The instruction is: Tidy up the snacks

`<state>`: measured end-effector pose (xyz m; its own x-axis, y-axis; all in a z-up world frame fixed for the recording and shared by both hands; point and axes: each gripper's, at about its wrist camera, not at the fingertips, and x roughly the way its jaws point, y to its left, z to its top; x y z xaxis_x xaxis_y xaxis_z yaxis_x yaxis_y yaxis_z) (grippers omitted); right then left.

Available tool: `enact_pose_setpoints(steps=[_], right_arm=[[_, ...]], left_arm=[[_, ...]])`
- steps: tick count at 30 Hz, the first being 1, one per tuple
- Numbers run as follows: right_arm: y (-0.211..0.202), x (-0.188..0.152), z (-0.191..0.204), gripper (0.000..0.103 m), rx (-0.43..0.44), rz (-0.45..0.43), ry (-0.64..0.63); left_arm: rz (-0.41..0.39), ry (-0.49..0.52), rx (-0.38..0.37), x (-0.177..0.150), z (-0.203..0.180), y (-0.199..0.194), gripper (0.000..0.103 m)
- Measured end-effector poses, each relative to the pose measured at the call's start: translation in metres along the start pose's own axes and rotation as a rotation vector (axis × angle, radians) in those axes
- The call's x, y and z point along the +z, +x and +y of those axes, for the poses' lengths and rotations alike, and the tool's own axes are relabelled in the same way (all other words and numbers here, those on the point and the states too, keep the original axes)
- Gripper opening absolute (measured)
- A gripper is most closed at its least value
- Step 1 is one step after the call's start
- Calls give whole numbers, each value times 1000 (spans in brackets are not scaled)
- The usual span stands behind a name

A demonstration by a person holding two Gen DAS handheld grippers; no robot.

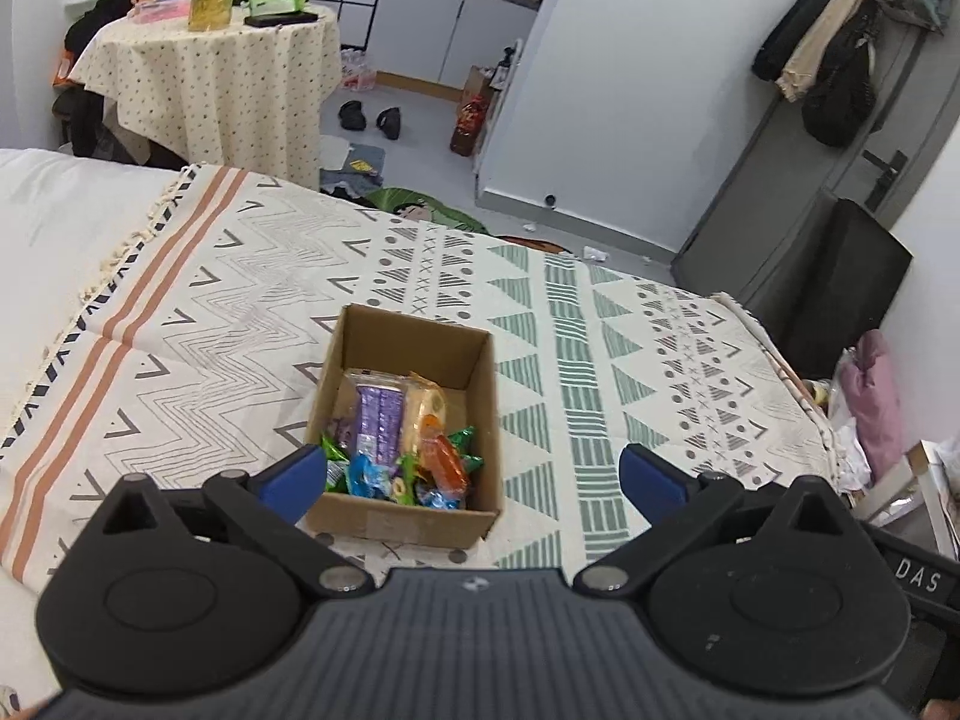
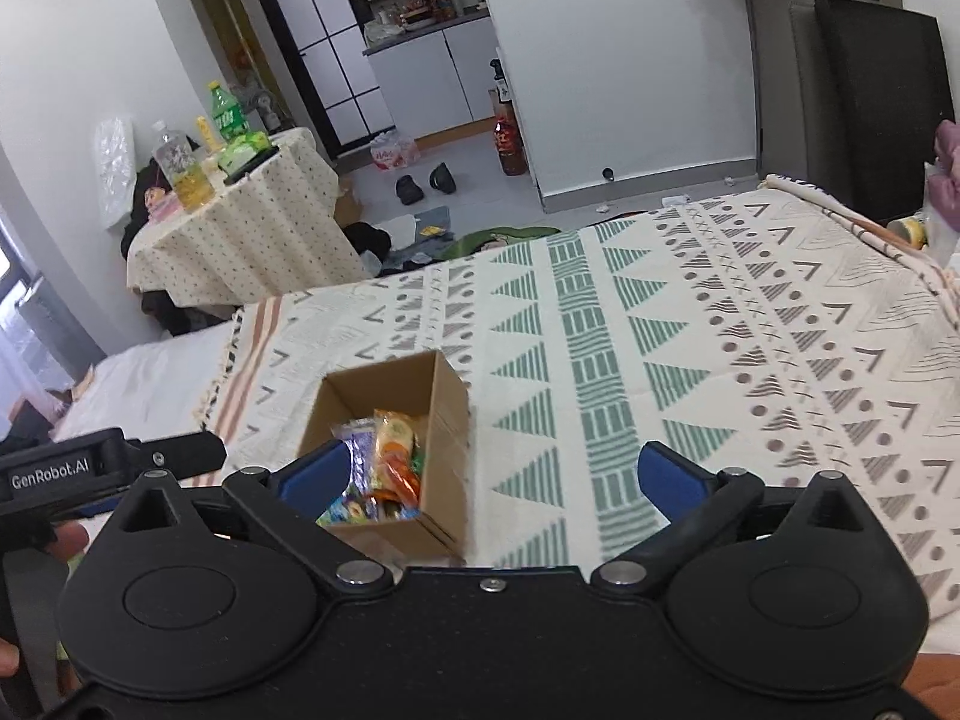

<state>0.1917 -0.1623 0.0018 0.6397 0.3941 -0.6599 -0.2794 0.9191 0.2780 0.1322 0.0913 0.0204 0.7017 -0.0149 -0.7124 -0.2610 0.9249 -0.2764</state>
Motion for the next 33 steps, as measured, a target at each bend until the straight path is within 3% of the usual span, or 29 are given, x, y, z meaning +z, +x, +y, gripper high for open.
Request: enact_pose_setpoints(steps=[6,9,21,33], right_arm=[[-29,-17,-14,103,-9,-25,17],[-38,-25,-17,103,-11,4,-29],[-86,-53,-29,103,-25,-70,-55],[-124,-78,-28,103,-32,-121,-74]], left_arm=[[1,62,20,-23,-14,-16,103],[-5,90,27,-35,-20,-27,103],[-43,182,60,-73,-41,-67,103],[-100,209,52,-101,-43,-109,103]])
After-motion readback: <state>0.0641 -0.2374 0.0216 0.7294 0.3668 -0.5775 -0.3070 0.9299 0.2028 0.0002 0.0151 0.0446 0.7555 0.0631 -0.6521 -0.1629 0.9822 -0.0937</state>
